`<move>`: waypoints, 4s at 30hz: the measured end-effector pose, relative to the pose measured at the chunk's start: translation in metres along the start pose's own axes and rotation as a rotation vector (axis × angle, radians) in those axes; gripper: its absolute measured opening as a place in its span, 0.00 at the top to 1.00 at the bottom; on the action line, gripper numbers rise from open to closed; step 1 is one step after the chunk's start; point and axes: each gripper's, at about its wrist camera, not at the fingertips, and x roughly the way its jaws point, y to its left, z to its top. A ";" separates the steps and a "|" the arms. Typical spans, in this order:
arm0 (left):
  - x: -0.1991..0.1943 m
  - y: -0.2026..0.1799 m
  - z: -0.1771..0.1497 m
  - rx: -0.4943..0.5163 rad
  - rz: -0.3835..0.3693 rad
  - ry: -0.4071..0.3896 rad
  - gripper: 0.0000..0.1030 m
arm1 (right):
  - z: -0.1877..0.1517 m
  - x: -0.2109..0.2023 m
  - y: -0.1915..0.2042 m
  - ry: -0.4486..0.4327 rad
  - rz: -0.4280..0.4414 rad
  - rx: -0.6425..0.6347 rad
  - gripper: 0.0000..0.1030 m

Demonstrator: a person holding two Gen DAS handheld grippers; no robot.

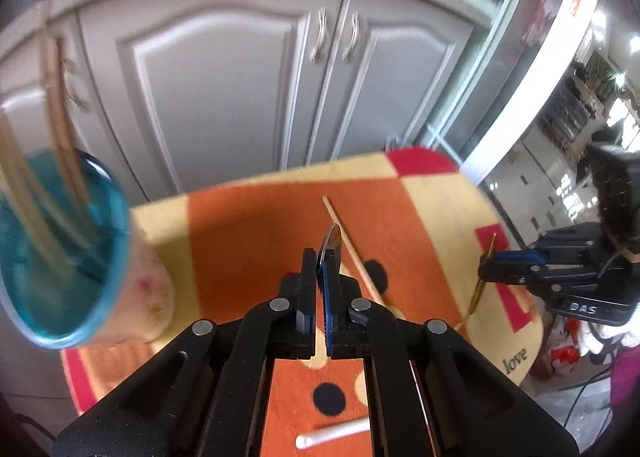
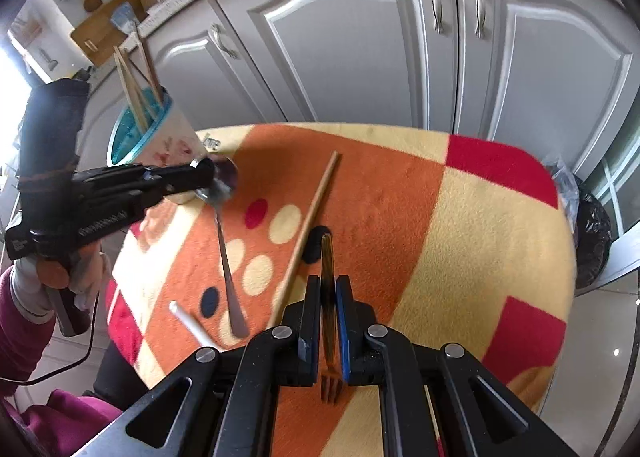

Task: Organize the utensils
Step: 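Carry the spoon with the left tool to the holder while the right tool carries the gold fork, then lower the silver spoon and gold fork into the holder and open both tools, then withdraw both open tools from the holder back over the table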

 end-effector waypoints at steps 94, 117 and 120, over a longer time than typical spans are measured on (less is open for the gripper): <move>-0.124 0.025 -0.024 -0.138 0.330 -0.299 0.64 | 0.049 -0.038 0.126 -0.171 0.048 -0.087 0.62; -0.105 -0.033 -0.033 -0.024 0.285 -0.257 0.64 | 0.002 -0.061 0.087 -0.168 -0.019 -0.010 0.60; -0.102 -0.033 -0.034 -0.022 0.284 -0.251 0.64 | 0.001 -0.057 0.086 -0.154 -0.020 -0.010 0.60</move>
